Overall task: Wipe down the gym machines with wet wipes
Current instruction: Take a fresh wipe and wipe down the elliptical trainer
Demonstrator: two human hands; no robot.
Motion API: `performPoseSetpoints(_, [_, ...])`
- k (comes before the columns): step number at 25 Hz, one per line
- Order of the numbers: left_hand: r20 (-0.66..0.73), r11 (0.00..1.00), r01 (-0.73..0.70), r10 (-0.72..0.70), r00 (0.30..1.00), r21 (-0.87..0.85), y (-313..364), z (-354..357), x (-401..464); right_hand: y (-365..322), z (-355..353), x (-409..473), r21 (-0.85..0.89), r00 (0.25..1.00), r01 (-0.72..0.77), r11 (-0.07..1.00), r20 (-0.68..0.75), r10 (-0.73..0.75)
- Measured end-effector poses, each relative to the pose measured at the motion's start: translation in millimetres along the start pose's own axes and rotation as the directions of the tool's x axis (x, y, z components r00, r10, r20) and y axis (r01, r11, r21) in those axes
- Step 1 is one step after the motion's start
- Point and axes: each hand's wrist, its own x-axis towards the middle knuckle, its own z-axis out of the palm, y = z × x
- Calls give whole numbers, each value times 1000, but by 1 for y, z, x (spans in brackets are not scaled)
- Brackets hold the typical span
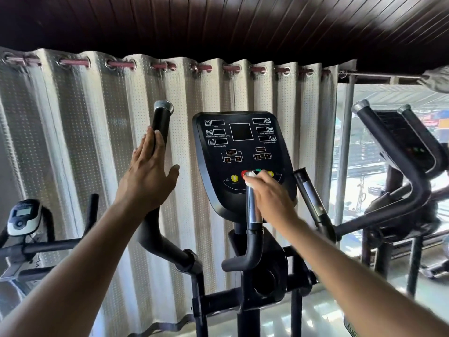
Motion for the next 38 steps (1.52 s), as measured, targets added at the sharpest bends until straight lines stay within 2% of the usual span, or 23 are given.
performPoseSetpoints(4, [4,999,35,-35,999,-28,1,2,0,-25,26,-72,229,970,-121,966,-179,164])
performPoseSetpoints(6, [5,999,37,-37,999,-36,0,1,0,-30,33,-92,397,919,-212,893,-230,320])
performPoseSetpoints(8, [5,998,35,-35,999,-46,-2,3,-1,-32,37,-82,548,848,-371,749,-128,514])
performPoseSetpoints(10, [-1,997,32,-33,999,-63,-4,3,0,-26,38,-41,642,736,-578,504,143,662])
performPoseSetpoints(11, [-4,997,30,-31,1000,-71,-5,3,1,-22,29,-13,680,622,-672,293,303,722])
performPoseSetpoints(12, [-9,997,25,-25,1000,-75,-5,4,1,-17,18,13,705,507,-709,23,486,712])
performPoseSetpoints(13, [-14,997,18,-19,1000,-76,-5,4,1,-15,7,33,687,445,-700,-195,633,634])
performPoseSetpoints(14, [-21,997,13,-14,1000,-77,-5,4,0,-15,-4,47,654,433,-693,-303,714,550])
performPoseSetpoints(19, [-23,996,19,-21,1000,-90,-4,3,-1,-19,-7,46,641,482,-716,-278,741,467])
performPoseSetpoints(21, [-21,995,22,-24,1000,-100,-6,4,0,-13,15,17,607,509,-713,-351,793,335])
performPoseSetpoints(23, [-14,994,25,-27,1000,-108,-7,4,0,-11,29,-10,615,567,-682,-397,787,244])
performPoseSetpoints(25, [-17,994,26,-28,999,-105,-7,4,0,-11,25,-11,627,599,-671,-396,773,210])
performPoseSetpoints(28, [-10,994,44,-45,999,-105,-6,5,1,-9,13,25,675,615,-629,-385,735,285])
performPoseSetpoints(30, [-8,993,50,-52,999,-108,-8,4,1,-12,9,33,725,637,-622,-295,688,349])
performPoseSetpoints(32, [-14,994,39,-41,999,-101,-7,4,0,-24,6,7,760,666,-645,-81,611,427])
performPoseSetpoints(34, [-17,995,43,-45,999,-87,-6,4,0,-47,13,-44,688,698,-677,260,490,522])
performPoseSetpoints(36, [-18,995,58,-60,998,-81,-5,4,0,-64,31,-89,521,814,-580,626,343,468])
performPoseSetpoints(37, [-17,995,58,-60,998,-77,-3,3,0,-66,40,-97,427,862,-507,749,277,425])
performPoseSetpoints(38, [-16,996,55,-56,998,-68,-1,3,0,-64,45,-96,346,887,-458,819,235,397])
